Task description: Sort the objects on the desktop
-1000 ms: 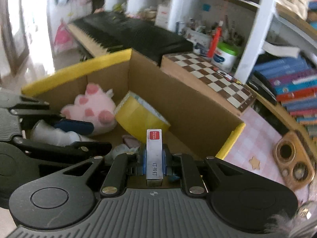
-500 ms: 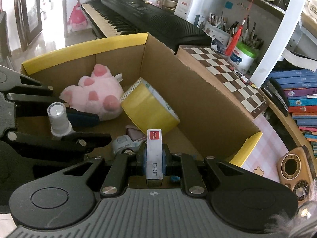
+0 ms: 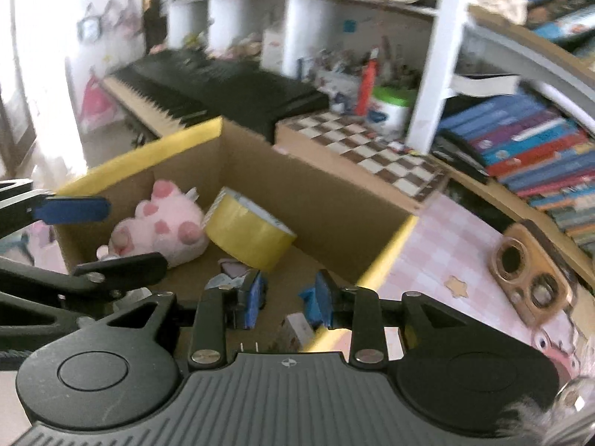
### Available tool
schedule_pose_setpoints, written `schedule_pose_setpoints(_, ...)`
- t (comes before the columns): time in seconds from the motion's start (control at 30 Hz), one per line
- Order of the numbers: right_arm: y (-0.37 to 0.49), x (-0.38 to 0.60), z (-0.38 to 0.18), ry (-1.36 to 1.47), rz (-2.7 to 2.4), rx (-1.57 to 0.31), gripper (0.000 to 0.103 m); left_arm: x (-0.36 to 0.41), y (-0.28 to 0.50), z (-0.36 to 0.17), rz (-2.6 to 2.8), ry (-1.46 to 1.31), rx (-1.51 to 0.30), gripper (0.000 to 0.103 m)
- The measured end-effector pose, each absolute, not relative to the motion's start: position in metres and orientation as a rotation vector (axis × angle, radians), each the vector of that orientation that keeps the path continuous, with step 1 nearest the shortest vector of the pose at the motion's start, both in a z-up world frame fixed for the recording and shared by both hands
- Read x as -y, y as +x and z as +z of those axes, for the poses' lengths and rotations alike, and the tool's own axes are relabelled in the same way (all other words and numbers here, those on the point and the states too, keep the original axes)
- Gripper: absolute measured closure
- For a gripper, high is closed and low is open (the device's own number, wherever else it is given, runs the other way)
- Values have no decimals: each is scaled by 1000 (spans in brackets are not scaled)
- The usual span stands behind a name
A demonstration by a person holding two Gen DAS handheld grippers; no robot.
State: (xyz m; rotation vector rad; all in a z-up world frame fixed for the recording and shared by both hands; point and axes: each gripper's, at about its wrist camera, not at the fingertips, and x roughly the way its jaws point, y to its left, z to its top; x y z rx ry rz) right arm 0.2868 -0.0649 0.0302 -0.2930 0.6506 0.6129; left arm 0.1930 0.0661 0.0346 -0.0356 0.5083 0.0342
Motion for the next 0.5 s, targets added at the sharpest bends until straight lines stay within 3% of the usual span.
schedule_pose_setpoints(0.5, 200, 128, 63, -105, 348, -547, 73, -67, 123, 56, 26, -53, -408, 12)
